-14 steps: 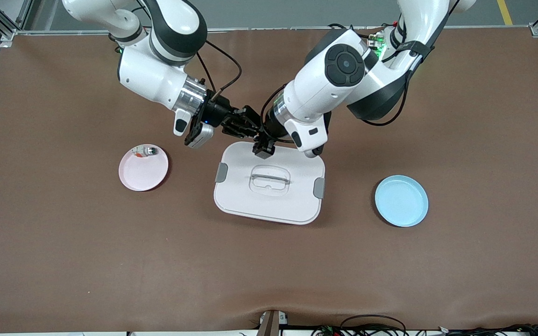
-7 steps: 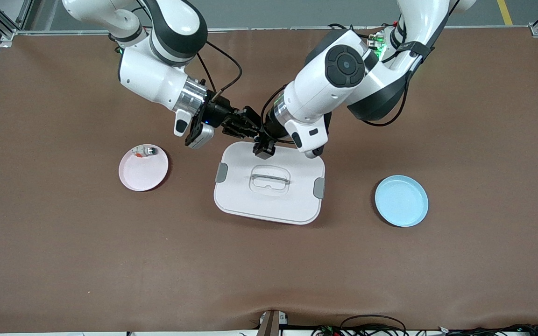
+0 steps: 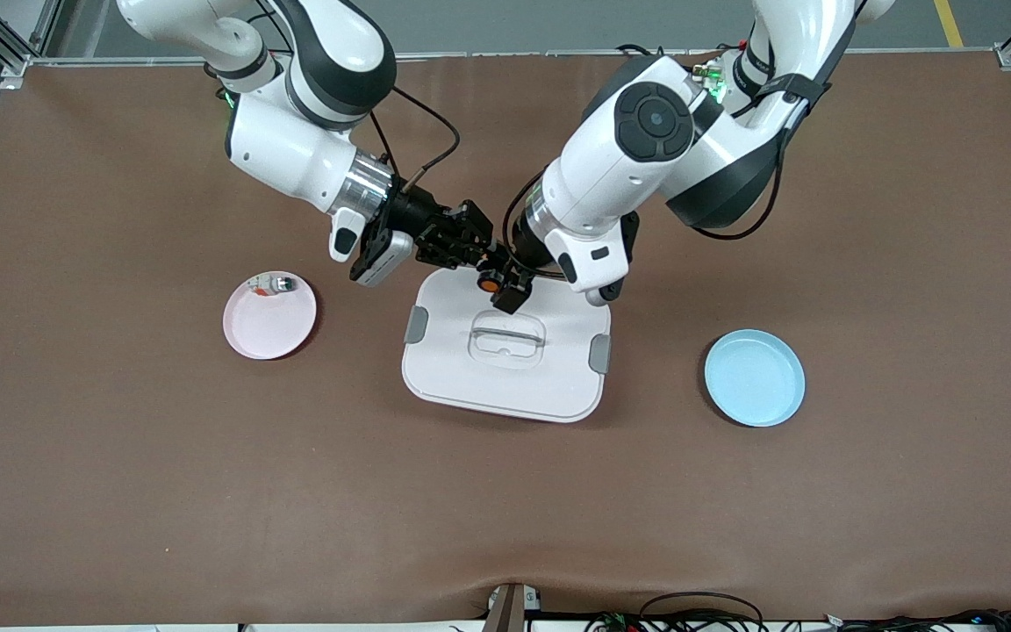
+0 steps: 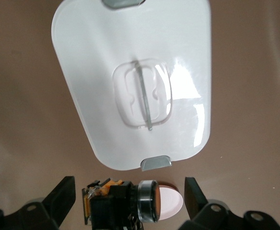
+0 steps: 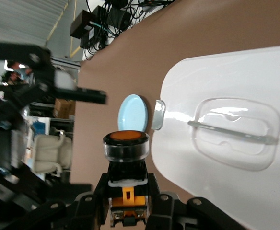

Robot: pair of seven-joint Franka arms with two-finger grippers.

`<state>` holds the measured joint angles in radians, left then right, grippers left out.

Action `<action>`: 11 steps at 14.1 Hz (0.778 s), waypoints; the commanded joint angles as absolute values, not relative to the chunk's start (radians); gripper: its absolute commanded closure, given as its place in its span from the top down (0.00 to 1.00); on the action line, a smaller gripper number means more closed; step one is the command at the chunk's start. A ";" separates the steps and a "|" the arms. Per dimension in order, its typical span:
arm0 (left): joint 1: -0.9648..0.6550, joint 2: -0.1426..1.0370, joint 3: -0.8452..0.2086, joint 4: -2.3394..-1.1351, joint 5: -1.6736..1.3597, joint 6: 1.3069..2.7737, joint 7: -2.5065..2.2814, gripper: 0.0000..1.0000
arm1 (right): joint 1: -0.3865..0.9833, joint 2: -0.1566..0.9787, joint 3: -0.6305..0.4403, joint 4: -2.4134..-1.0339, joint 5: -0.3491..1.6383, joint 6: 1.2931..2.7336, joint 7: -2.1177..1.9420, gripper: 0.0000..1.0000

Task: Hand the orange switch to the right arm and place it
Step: 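Open the left gripper and withdraw while the right gripper carries the switch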

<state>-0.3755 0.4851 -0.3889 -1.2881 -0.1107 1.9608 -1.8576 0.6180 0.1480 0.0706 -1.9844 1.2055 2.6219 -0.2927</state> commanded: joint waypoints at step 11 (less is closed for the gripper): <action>-0.063 0.311 -0.376 -1.307 0.150 1.591 -0.826 1.00 | 0.485 0.107 0.058 -1.959 0.109 2.002 -0.372 0.00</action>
<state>-0.1034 0.3397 -0.3724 -1.2843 0.1113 1.6162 -0.9599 0.4849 0.1229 0.0481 -1.9534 0.1923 2.0296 -0.3355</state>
